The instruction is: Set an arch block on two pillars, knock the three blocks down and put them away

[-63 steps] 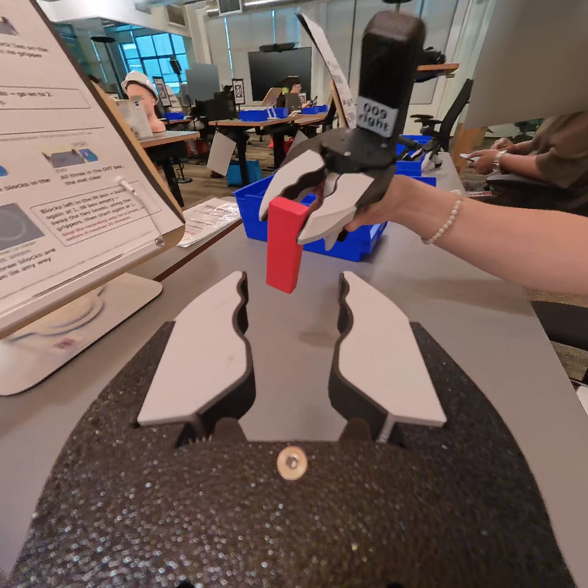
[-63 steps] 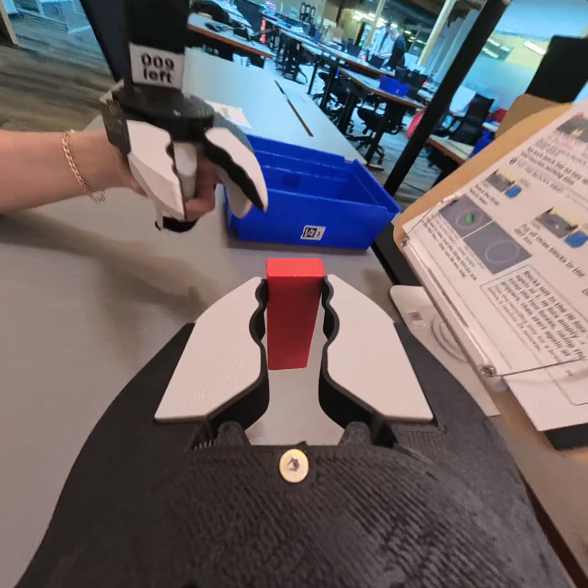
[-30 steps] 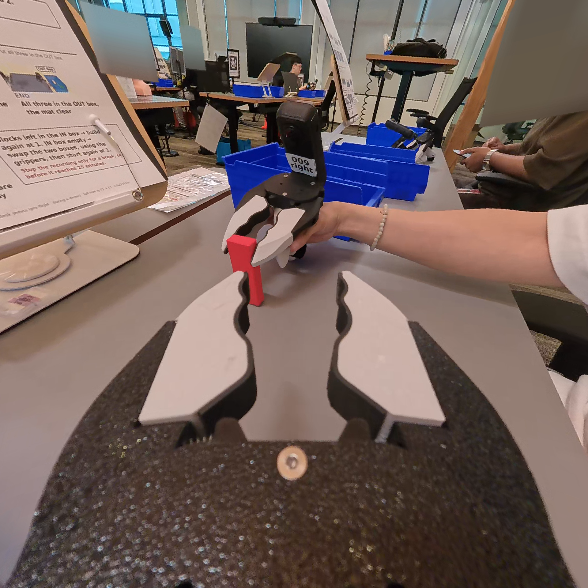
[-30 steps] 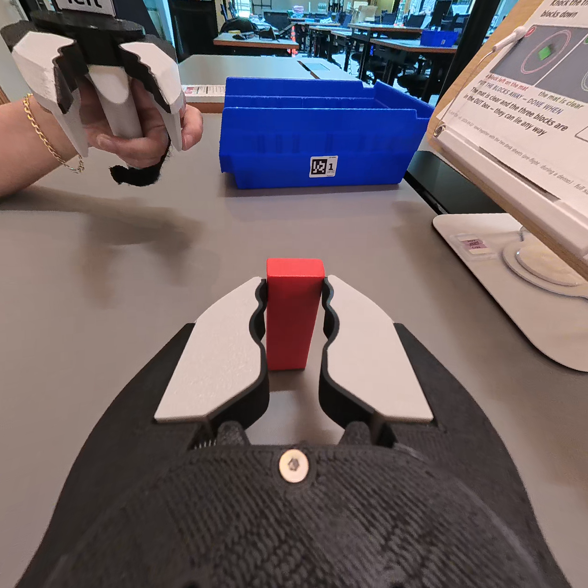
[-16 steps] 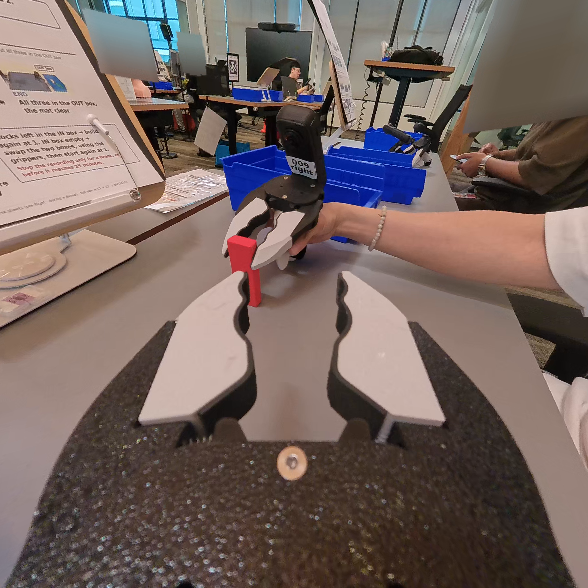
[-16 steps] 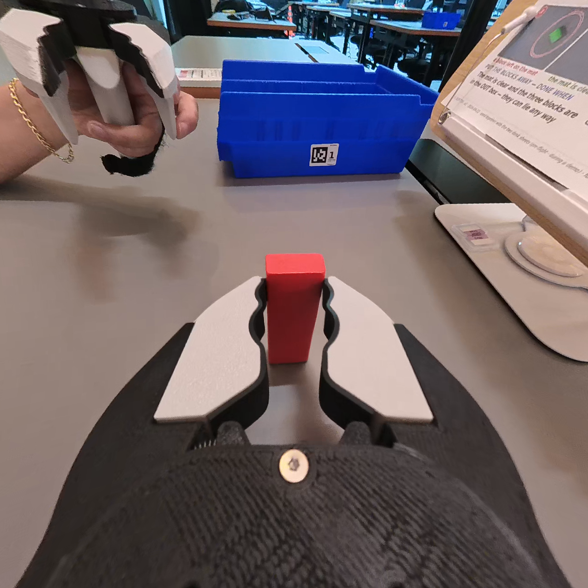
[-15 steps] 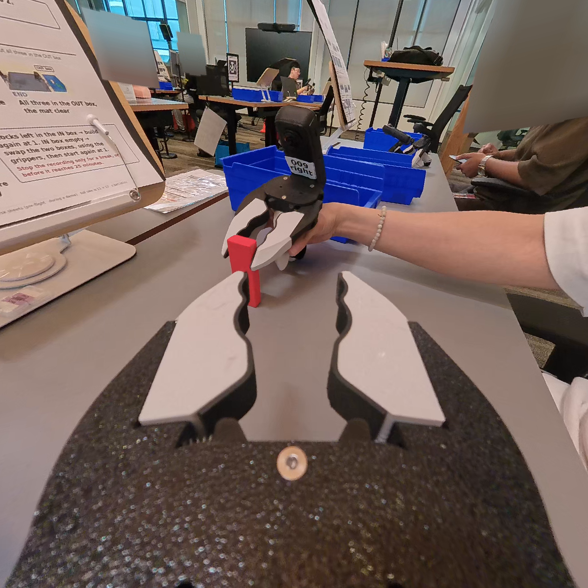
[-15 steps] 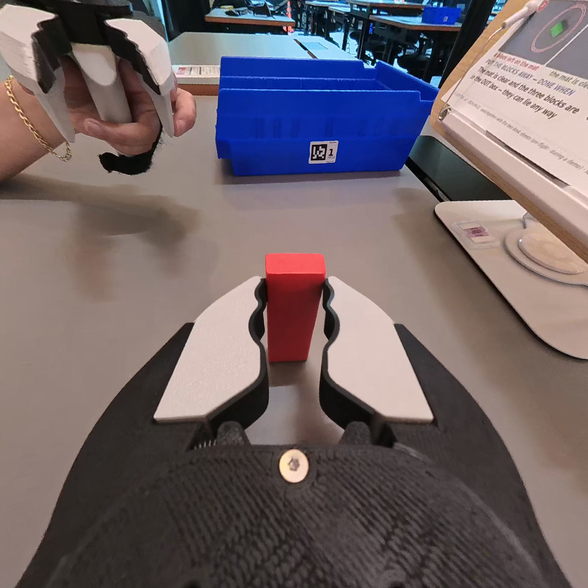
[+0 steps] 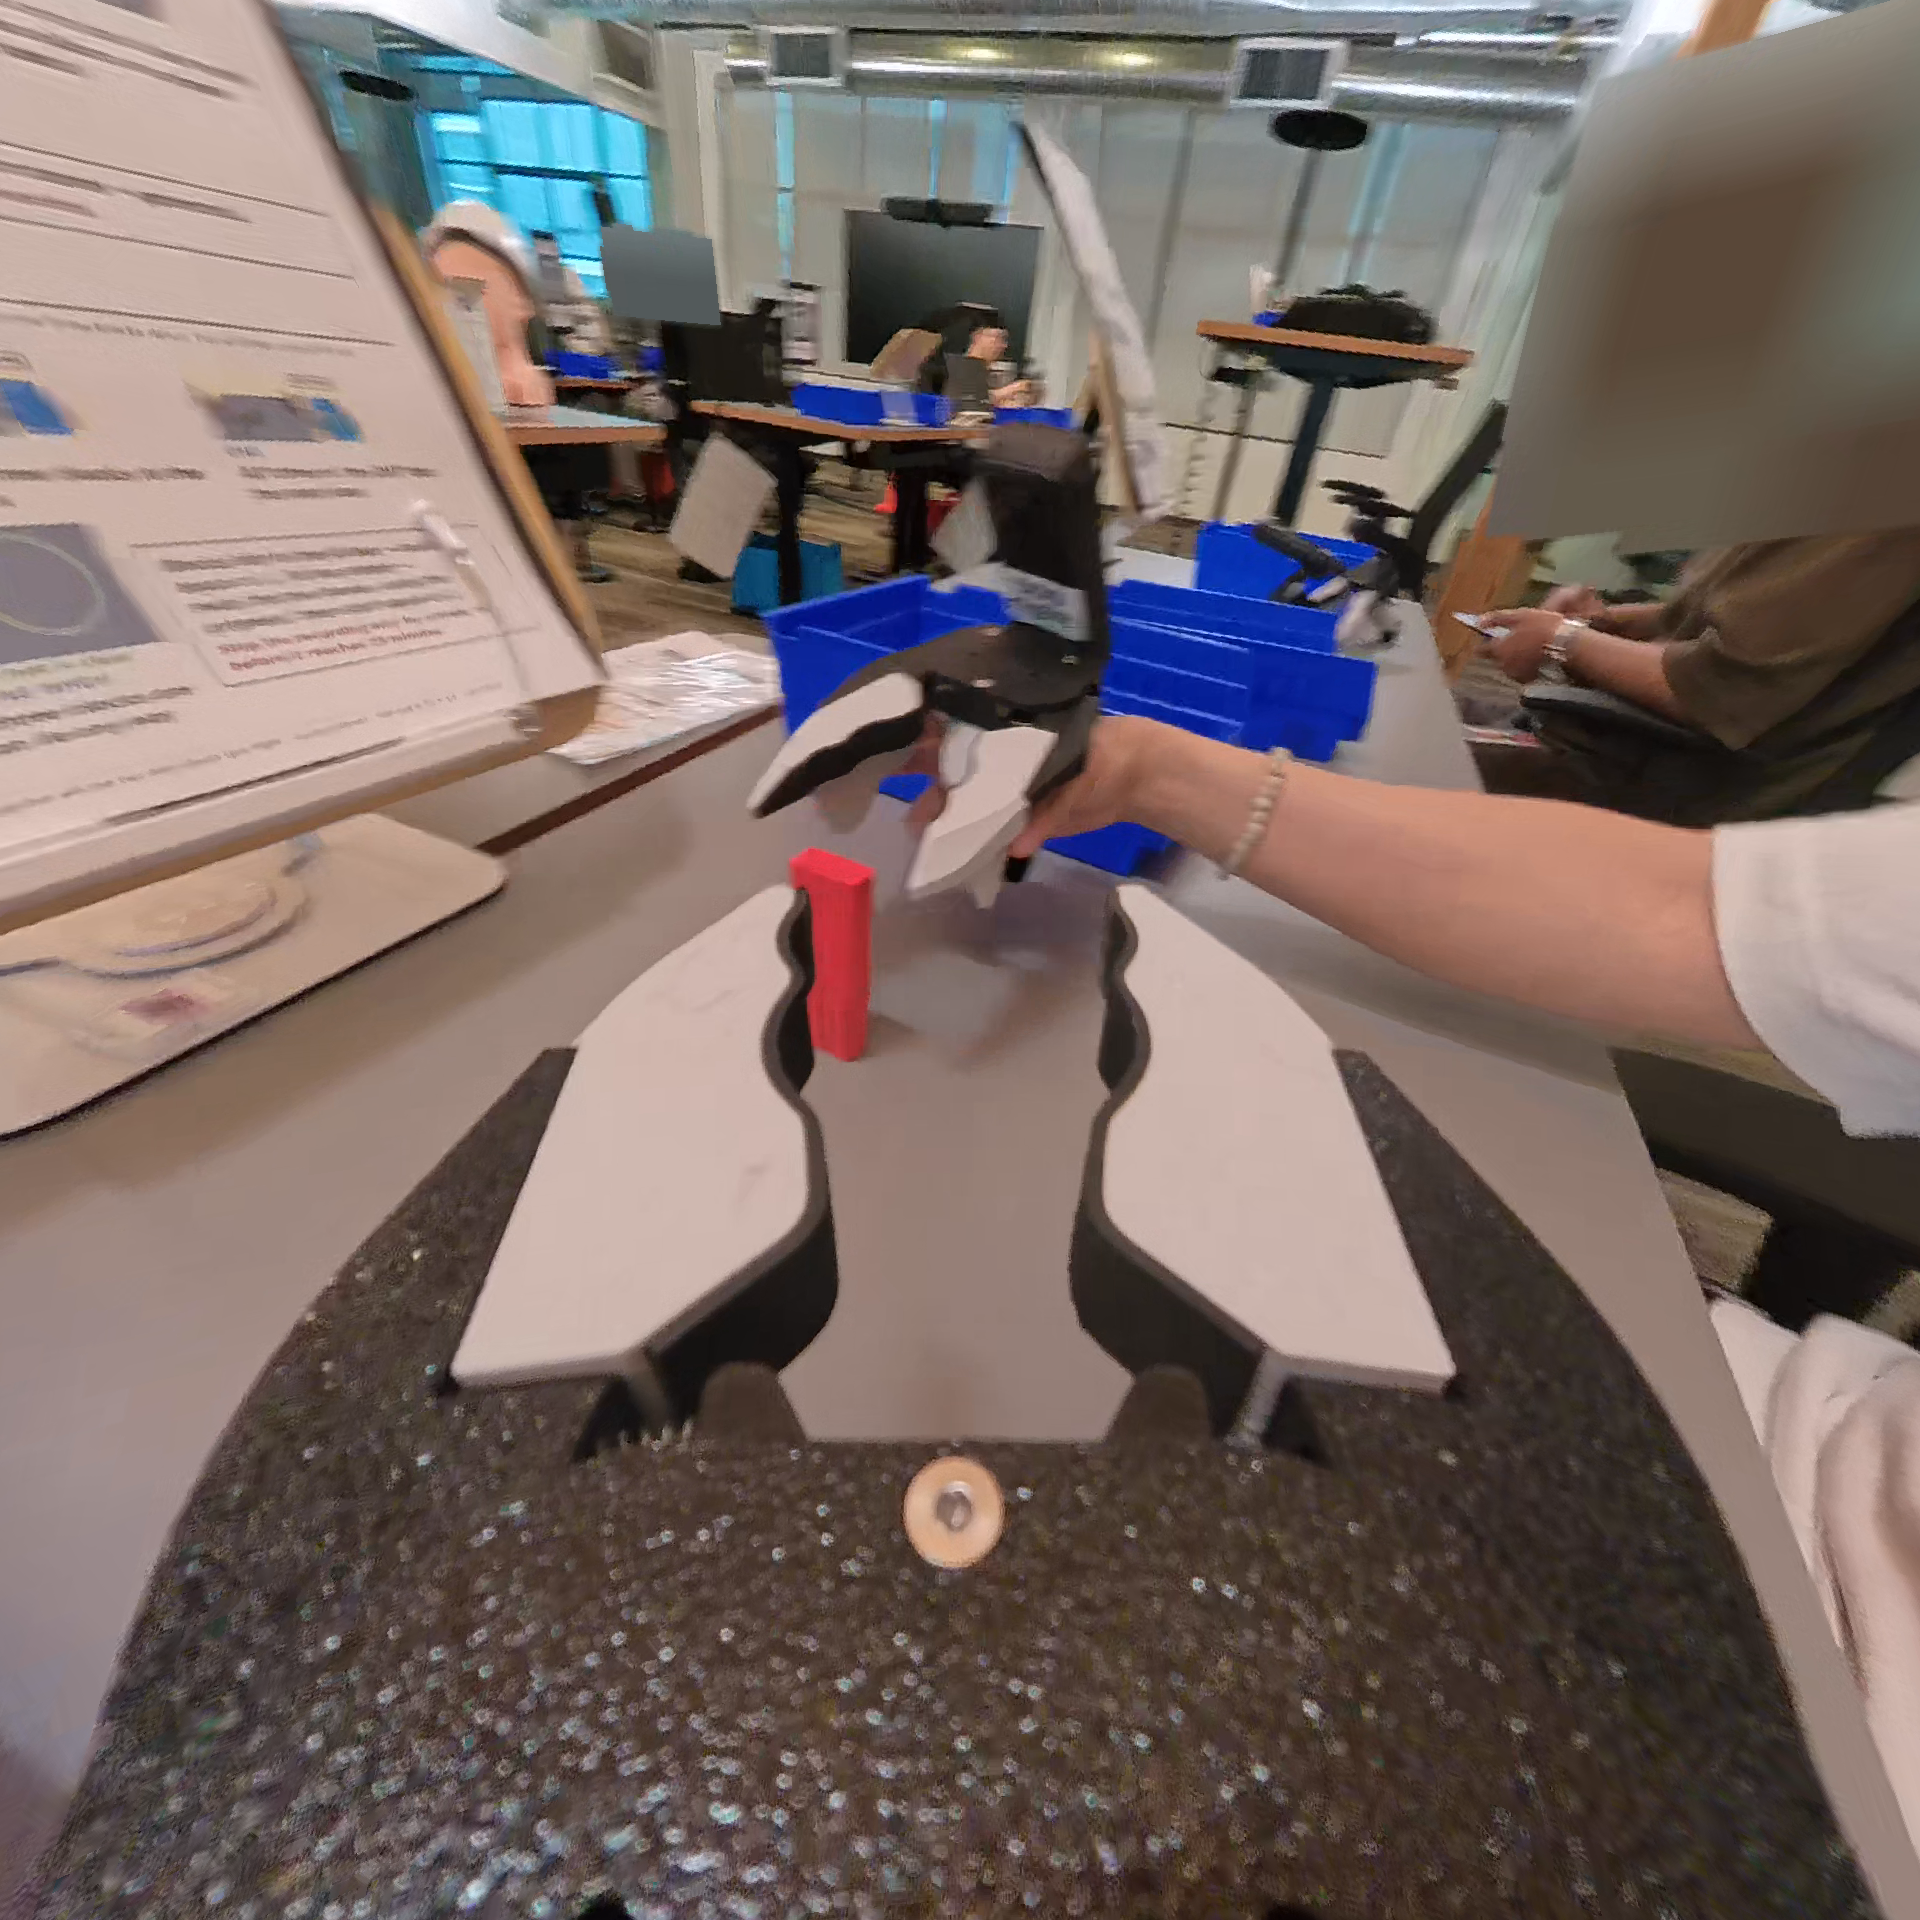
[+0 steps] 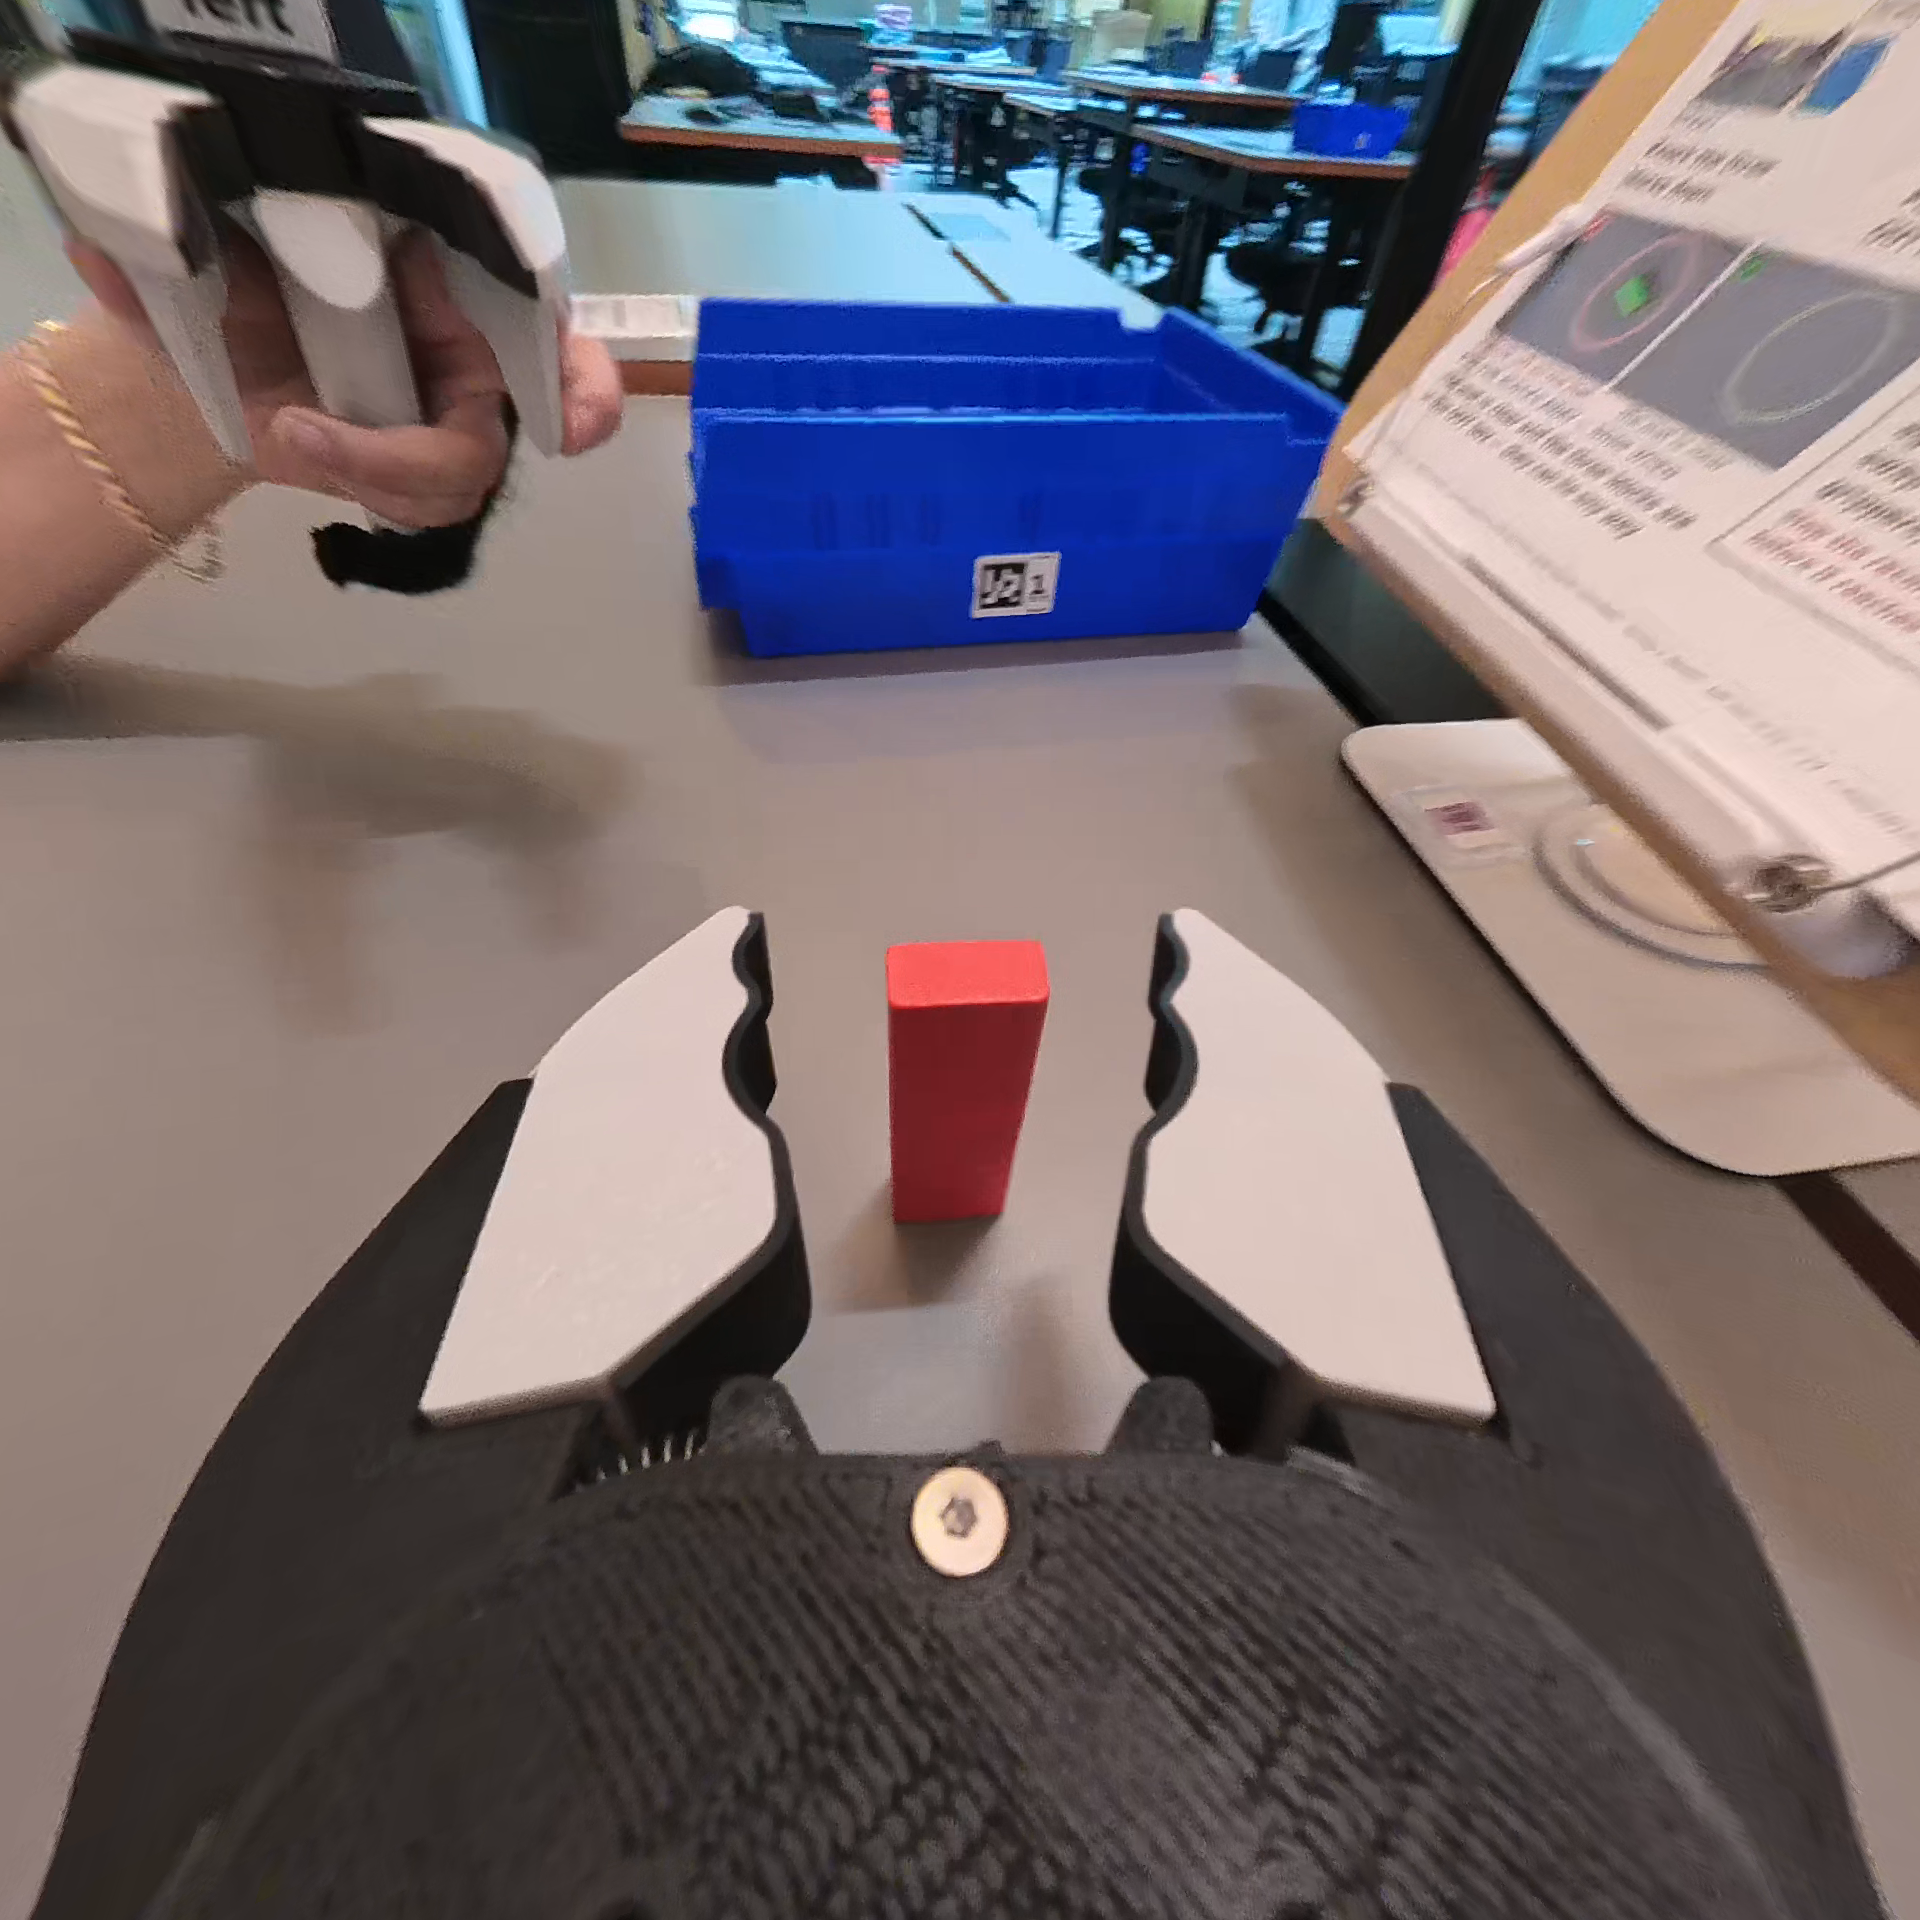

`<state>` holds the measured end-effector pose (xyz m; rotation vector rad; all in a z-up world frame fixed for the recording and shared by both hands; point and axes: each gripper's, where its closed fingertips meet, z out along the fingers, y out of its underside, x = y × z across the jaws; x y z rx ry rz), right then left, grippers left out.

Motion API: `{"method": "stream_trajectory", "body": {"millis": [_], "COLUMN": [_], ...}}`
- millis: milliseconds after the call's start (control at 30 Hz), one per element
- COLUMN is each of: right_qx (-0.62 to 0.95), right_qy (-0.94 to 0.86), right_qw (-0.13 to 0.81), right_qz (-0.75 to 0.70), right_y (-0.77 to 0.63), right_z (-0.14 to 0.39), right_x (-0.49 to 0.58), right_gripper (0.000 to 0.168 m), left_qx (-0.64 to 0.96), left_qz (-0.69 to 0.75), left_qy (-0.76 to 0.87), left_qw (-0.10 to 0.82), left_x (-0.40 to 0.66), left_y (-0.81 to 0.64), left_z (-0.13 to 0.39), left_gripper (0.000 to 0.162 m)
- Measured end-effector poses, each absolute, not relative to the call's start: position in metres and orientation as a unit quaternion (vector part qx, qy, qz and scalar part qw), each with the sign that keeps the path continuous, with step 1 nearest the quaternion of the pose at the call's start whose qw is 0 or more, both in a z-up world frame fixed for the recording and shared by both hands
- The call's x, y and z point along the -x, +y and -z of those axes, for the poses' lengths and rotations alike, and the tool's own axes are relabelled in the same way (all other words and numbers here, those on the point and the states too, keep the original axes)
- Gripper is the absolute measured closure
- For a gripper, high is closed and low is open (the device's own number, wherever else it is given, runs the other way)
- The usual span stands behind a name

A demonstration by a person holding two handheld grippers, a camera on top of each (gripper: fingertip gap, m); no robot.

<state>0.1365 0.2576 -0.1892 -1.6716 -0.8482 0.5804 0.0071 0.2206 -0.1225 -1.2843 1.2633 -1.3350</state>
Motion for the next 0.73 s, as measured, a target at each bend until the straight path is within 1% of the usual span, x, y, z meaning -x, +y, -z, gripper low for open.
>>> {"method": "stream_trajectory", "body": {"millis": [67,167,267,333,400,433,533,667,733], "right_qx": [0.719,0.740,0.764,0.775,0.773,0.770,0.766,0.773,0.777], "right_qy": [-0.341,-0.322,-0.312,-0.307,-0.308,-0.307,-0.303,-0.298,-0.299], "right_qw": [0.571,0.574,0.559,0.548,0.549,0.554,0.557,0.549,0.543], "right_qz": [-0.201,-0.136,-0.087,-0.066,-0.076,-0.082,-0.101,-0.110,-0.110], "right_y": [0.260,0.258,0.248,0.239,0.228,0.223,0.206,0.187,0.178], "right_z": [0.178,0.165,0.158,0.157,0.155,0.154,0.153,0.159,0.165], "right_x": [-0.143,-0.149,-0.149,-0.145,-0.134,-0.129,-0.117,-0.113,-0.113], "right_gripper": [0.085,0.074,0.069,0.071,0.070,0.071,0.075,0.079,0.079], "left_qx": [0.559,0.697,0.805,0.849,0.896,0.917,0.952,0.979,0.986], "left_qz": [0.506,0.399,0.244,0.144,0.078,0.066,0.073,0.068,0.063], "left_qy": [0.475,0.387,0.361,0.357,0.316,0.291,0.238,0.170,0.135], "left_qw": [0.453,0.453,0.403,0.361,0.302,0.265,0.176,0.092,0.069], "left_x": [0.005,0.044,0.098,0.130,0.158,0.167,0.175,0.182,0.186], "left_y": [0.246,0.313,0.373,0.411,0.445,0.456,0.478,0.494,0.500], "left_z": [0.112,0.112,0.134,0.154,0.175,0.185,0.213,0.247,0.260], "left_gripper": [0.110,0.110,0.104,0.104,0.104,0.103,0.091,0.090,0.092]}}
